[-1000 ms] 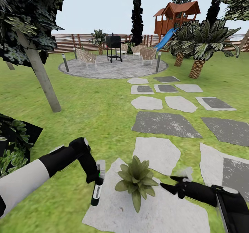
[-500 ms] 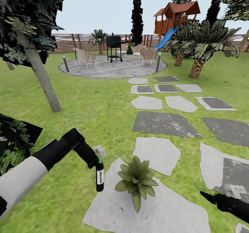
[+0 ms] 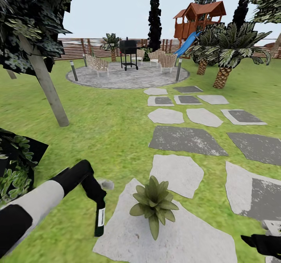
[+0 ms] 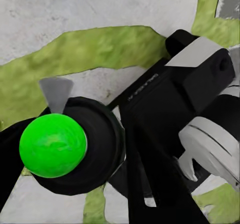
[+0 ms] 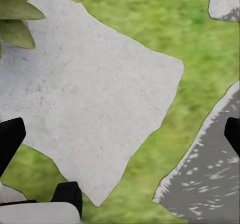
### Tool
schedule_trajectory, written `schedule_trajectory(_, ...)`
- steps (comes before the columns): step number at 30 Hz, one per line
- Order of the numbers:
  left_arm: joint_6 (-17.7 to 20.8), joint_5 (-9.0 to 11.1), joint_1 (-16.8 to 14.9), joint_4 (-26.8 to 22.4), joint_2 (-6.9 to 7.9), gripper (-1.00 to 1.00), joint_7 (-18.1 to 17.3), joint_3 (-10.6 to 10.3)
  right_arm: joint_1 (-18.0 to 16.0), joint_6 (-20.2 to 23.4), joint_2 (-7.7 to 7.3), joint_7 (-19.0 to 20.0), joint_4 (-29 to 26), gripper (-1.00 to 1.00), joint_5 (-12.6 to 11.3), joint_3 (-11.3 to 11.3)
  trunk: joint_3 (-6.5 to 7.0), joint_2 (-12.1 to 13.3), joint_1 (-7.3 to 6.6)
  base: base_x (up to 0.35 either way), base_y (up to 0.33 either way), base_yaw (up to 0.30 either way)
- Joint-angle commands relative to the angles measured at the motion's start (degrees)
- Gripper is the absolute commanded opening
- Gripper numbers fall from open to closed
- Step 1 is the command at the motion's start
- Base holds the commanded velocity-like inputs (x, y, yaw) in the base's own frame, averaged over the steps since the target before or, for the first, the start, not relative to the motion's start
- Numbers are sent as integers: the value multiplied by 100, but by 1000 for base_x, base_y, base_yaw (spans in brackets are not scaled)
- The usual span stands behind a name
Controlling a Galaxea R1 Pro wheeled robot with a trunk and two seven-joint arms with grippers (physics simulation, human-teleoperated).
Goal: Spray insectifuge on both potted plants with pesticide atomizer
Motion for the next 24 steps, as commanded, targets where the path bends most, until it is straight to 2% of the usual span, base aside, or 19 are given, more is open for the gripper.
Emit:
schedule_trajectory(1, 47, -73, -20, 138, -290, -100, 293, -8, -6, 28, 52, 35, -7, 100, 45, -8, -5, -3, -1, 0, 0, 0)
schedule_trajectory(4, 62, -71, -37, 374, -870, -100, 975, 1, -6, 41, 97, 11, -7, 100, 54, -2, -5, -3, -1, 0, 0, 0)
schedule_trajectory(5, 66, -68, -40, 502, -1114, -100, 1354, 13, -6, 101, 107, 1, -4, 100, 71, 5, -5, -3, -1, 0, 0, 0)
schedule_trajectory(6, 70, -66, -42, 607, -1281, -100, 1733, 91, -6, 235, 111, -40, -1, 100, 110, 10, -5, -3, -1, 0, 0, 0)
schedule_trajectory(7, 78, -65, -43, 649, -1354, -100, 1963, 220, -6, 350, 112, -121, 2, 100, 159, 15, -5, -3, -1, 0, 0, 0)
schedule_trajectory(9, 89, -65, -43, 693, -1436, -100, 2267, 650, -6, 581, 115, -390, 7, 100, 272, 22, -5, -3, -1, 0, 0, 0)
schedule_trajectory(10, 92, -64, -43, 707, -1461, -100, 2380, 1046, -6, 711, 117, -623, 13, 100, 330, 31, -5, -3, -1, 0, 0, 0)
schedule_trajectory(11, 94, -64, -43, 713, -1467, -100, 2426, 1279, -6, 766, 117, -736, 15, 100, 351, 35, -5, -3, -1, 0, 0, 0)
schedule_trajectory(13, 95, -64, -45, 722, -1467, -100, 2474, 1572, -6, 826, 117, -854, 16, 100, 369, 39, -5, -3, -1, 0, 0, 0)
schedule_trajectory(17, 96, -64, -44, 736, -1466, -100, 2495, 1752, -6, 863, 104, -905, 12, 100, 369, 19, -5, -3, -1, 0, 0, 0)
schedule_trajectory(24, 94, -38, -19, 783, -1466, -100, 2477, 1830, -6, 874, 99, -920, 9, 100, 368, -17, -5, -3, -1, 0, 0, 0)
